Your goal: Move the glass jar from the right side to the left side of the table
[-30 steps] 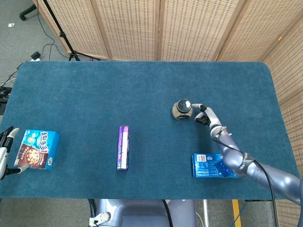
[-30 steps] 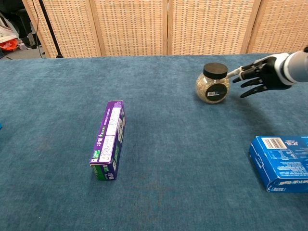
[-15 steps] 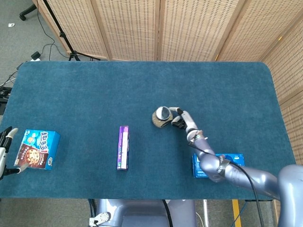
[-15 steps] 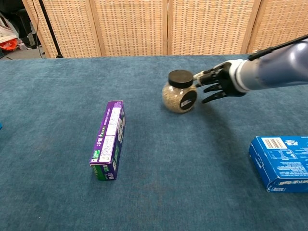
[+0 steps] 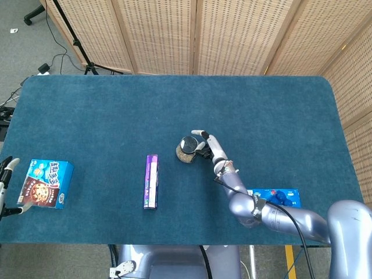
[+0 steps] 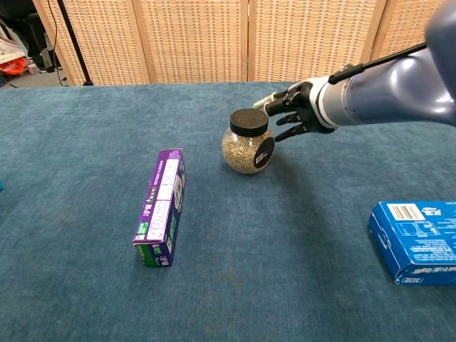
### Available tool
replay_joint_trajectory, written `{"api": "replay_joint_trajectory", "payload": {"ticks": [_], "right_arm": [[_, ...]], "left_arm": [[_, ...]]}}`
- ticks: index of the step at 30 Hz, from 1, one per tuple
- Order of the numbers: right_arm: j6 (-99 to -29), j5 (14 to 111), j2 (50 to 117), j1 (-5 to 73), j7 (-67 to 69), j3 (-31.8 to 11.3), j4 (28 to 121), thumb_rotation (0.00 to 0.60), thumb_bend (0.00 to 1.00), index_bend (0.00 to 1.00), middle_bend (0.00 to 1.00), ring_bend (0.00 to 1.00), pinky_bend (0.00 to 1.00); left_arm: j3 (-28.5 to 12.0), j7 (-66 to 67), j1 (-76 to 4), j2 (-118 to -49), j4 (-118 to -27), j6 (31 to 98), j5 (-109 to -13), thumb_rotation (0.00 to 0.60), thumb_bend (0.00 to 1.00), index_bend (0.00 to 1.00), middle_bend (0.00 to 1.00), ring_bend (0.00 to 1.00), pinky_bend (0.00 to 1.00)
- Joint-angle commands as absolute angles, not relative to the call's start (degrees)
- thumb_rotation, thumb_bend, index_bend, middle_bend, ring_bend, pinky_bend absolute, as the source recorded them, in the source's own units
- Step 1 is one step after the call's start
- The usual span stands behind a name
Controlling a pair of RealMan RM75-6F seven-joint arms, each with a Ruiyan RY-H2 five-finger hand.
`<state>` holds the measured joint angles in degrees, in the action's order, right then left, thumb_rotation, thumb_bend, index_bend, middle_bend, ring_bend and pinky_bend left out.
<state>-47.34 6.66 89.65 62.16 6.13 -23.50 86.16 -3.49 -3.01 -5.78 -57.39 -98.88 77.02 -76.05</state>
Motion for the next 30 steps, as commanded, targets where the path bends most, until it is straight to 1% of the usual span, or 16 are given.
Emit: {"api": "replay_joint_trajectory", "payload": {"ticks": [1,2,3,4,5,6,9,13,16,20,22,28,30], "right_arm": [[-49.7,17.8,87.4,59.2,4.8,-22.5,88.5,0.6,0.87,0.02,0.0,0.0,0.09],[-50.6,21.4,86.4,58.2,4.3,-21.7,89.5,0.6,0.64,0.0,0.0,0.0,0.07],[-51.2,23.0,85.9,57.7,3.8,-21.2,90.0,0.6,0.44,0.0,0.0,0.0,0.06],[-53.0,27.7,83.7,56.9,0.5,-18.7,91.6,0.6,0.18,0.0,0.0,0.0,0.04],[-53.7,29.8,82.5,56.1,-0.4,-17.8,93.0,0.6,0.07,0.0,0.0,0.0,0.04],[-54.4,32.0,81.3,55.6,-1.6,-16.9,94.1,0.6,0.0,0.0,0.0,0.0,0.02],[-56.3,38.1,77.9,53.5,-4.0,-14.6,97.6,0.6,0.0,0.0,0.0,0.0,0.0],[-58.9,45.2,73.9,50.9,-8.0,-11.1,101.0,0.6,0.0,0.0,0.0,0.0,0.0],[-60.9,49.2,73.1,49.7,-12.5,-8.2,100.6,0.6,0.0,0.0,0.0,0.0,0.0],[-63.4,56.6,77.7,48.2,-16.1,-4.7,92.9,0.6,0.0,0.0,0.0,0.0,0.0],[-63.6,58.2,79.7,47.8,-15.8,-4.4,90.1,0.6,0.0,0.0,0.0,0.0,0.0],[-64.1,62.2,86.1,46.8,-12.9,-5.0,82.8,0.6,0.0,0.0,0.0,0.0,0.0],[-64.0,62.8,88.5,46.8,-11.7,-5.9,80.7,0.6,0.0,0.0,0.0,0.0,0.0]], "left_arm": [[-3.5,-3.0,-5.8,-57.4,-98.8,76.9,-76.0,0.6,0.0,0.0,0.0,0.0,0.0],[-3.5,-3.0,-5.9,-57.4,-98.8,76.8,-76.0,0.6,0.0,0.0,0.0,0.0,0.0],[-3.4,-3.0,-5.9,-57.4,-98.8,76.8,-76.1,0.6,0.0,0.0,0.0,0.0,0.0],[-3.4,-2.7,-6.0,-57.4,-98.7,76.6,-76.1,0.6,0.0,0.0,0.0,0.0,0.0],[-3.3,-2.6,-6.1,-57.4,-98.7,76.4,-76.1,0.6,0.0,0.0,0.0,0.0,0.0],[-3.3,-2.4,-6.2,-57.5,-98.7,76.3,-76.1,0.6,0.0,0.0,0.0,0.0,0.0],[-3.2,-1.9,-6.2,-57.6,-98.8,76.3,-76.0,0.6,0.0,0.0,0.0,0.0,0.0],[-3.2,-1.2,-6.3,-57.8,-98.9,76.4,-75.8,0.6,0.0,0.0,0.0,0.0,0.0],[-3.2,-0.5,-6.4,-57.9,-99.0,76.3,-75.6,0.6,0.0,0.0,0.0,0.0,0.0],[-3.3,0.0,-6.5,-58.0,-99.1,76.3,-75.4,0.6,0.0,0.0,0.0,0.0,0.0],[-3.3,-0.1,-6.4,-58.0,-99.1,76.4,-75.3,0.6,0.0,0.0,0.0,0.0,0.0],[-3.5,-0.2,-6.4,-58.1,-99.0,76.7,-75.4,0.6,0.0,0.0,0.0,0.0,0.0],[-3.4,0.1,-6.6,-58.3,-98.9,76.2,-75.3,0.6,0.0,0.0,0.0,0.0,0.0]]}}
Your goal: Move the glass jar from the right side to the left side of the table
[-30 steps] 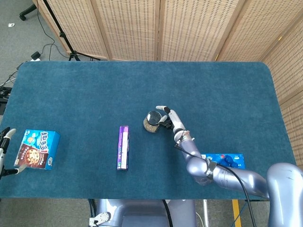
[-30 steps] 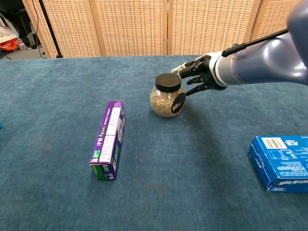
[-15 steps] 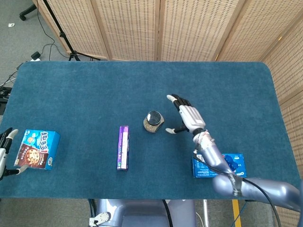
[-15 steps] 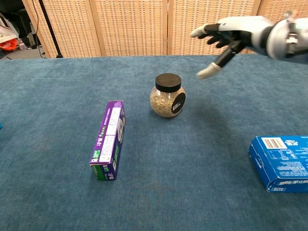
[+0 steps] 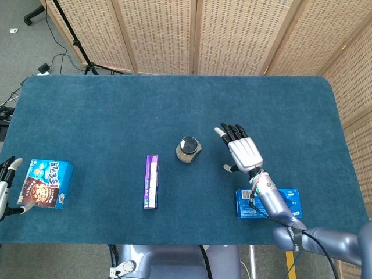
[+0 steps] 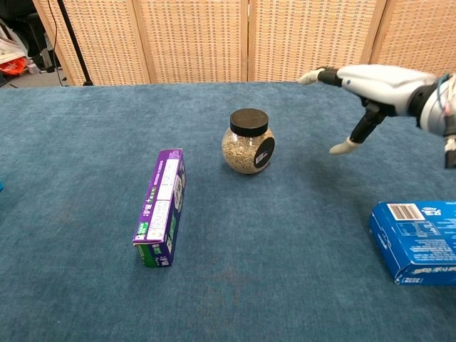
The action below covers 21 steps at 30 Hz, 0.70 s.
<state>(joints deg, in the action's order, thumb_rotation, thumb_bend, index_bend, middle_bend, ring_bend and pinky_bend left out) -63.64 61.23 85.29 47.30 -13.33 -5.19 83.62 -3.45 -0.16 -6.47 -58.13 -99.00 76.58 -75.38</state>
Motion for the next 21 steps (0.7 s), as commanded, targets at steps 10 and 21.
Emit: {"api": "replay_joint_trajectory", "payload": {"ticks": [10,21], "right_arm": [[-63.2,63.6,97.6,47.8,-10.8,-10.5,72.6,0.6,0.0,0.0,0.0,0.0,0.0],[-60.4,62.1,104.5,49.5,-11.1,-14.7,63.9,0.6,0.0,0.0,0.0,0.0,0.0]], "left_arm": [[-3.5,0.1,-6.8,-58.5,-98.6,75.7,-74.4,0.6,0.0,0.0,0.0,0.0,0.0],[-3.8,-1.1,-6.8,-58.2,-98.1,75.4,-73.8,0.6,0.0,0.0,0.0,0.0,0.0]]}}
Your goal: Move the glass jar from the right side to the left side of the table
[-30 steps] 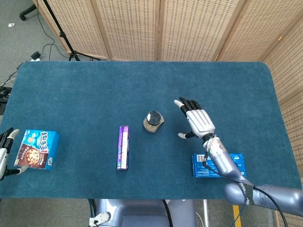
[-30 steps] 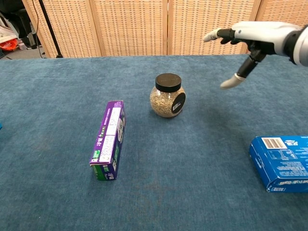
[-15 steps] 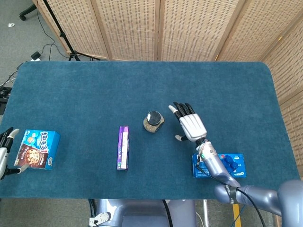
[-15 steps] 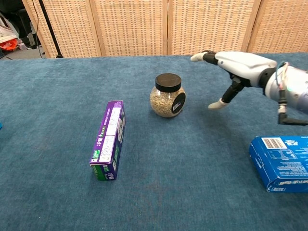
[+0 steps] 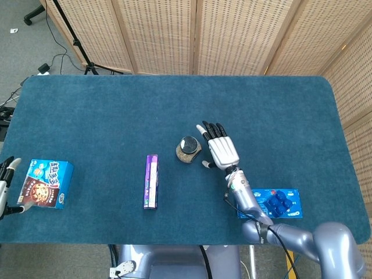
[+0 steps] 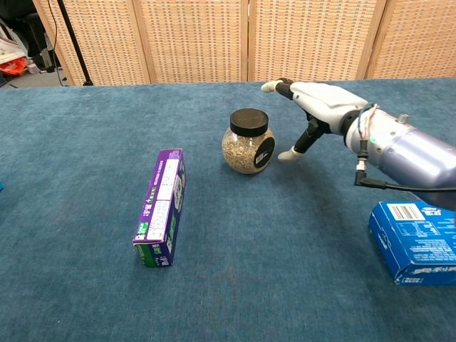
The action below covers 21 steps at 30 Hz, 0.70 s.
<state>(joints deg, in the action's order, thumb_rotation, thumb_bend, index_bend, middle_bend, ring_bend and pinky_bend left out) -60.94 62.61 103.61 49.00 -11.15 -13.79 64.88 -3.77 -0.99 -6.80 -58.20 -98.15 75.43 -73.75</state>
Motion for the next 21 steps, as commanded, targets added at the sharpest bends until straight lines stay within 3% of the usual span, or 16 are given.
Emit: {"api": "replay_joint_trajectory", "payload": {"ticks": [1,15,21], "right_arm": [[-60.2,61.9,105.0,49.6,-11.1,-15.2,63.5,0.6,0.0,0.0,0.0,0.0,0.0],[-55.6,56.8,110.7,53.6,-13.1,-21.4,56.0,0.6,0.0,0.0,0.0,0.0,0.0],[-56.6,56.9,111.3,54.5,-14.3,-23.0,56.2,0.6,0.0,0.0,0.0,0.0,0.0]], "left_arm": [[-3.8,-1.1,-6.8,-58.2,-98.1,75.4,-73.8,0.6,0.0,0.0,0.0,0.0,0.0],[-3.7,-1.1,-6.9,-58.4,-97.7,74.7,-72.9,0.6,0.0,0.0,0.0,0.0,0.0],[-3.9,-1.8,-6.9,-58.3,-97.3,74.4,-72.4,0.6,0.0,0.0,0.0,0.0,0.0]]}}
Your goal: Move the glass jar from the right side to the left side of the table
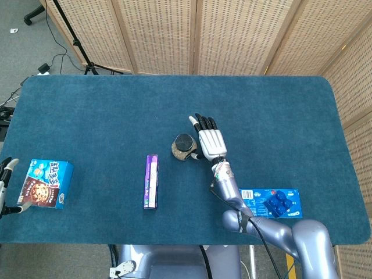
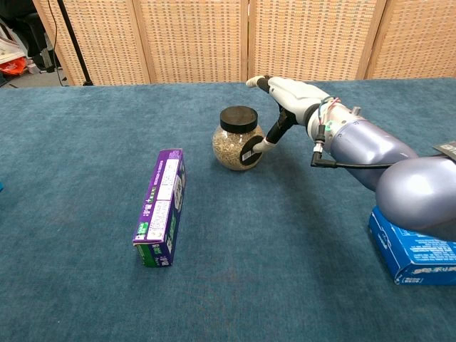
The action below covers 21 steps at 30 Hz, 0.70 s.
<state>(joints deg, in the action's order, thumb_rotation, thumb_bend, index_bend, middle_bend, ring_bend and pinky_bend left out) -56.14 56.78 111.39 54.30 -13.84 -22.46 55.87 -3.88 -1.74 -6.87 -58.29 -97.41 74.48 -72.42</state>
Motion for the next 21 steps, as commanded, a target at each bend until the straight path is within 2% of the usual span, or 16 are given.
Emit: {"api": "replay_joint_trajectory", "payload": {"ticks": [1,6,21], "right_arm": [[-56.6,56.7,111.2,54.5,-14.5,-23.2,56.6,0.6,0.0,0.0,0.0,0.0,0.0],[-56.5,56.0,110.9,54.6,-15.9,-23.5,57.2,0.6,0.0,0.0,0.0,0.0,0.0],[-53.0,52.9,116.0,59.2,-17.4,-26.7,49.1,0.6,0.0,0.0,0.0,0.0,0.0]], "left_arm": [[-3.9,-1.9,-6.9,-58.3,-97.3,74.4,-72.4,0.6,0.0,0.0,0.0,0.0,0.0],[-3.8,-1.9,-6.9,-58.2,-97.3,74.1,-72.5,0.6,0.0,0.0,0.0,0.0,0.0],[-4.2,-2.2,-7.1,-58.3,-96.9,73.6,-71.4,0.6,0.0,0.0,0.0,0.0,0.0]]}}
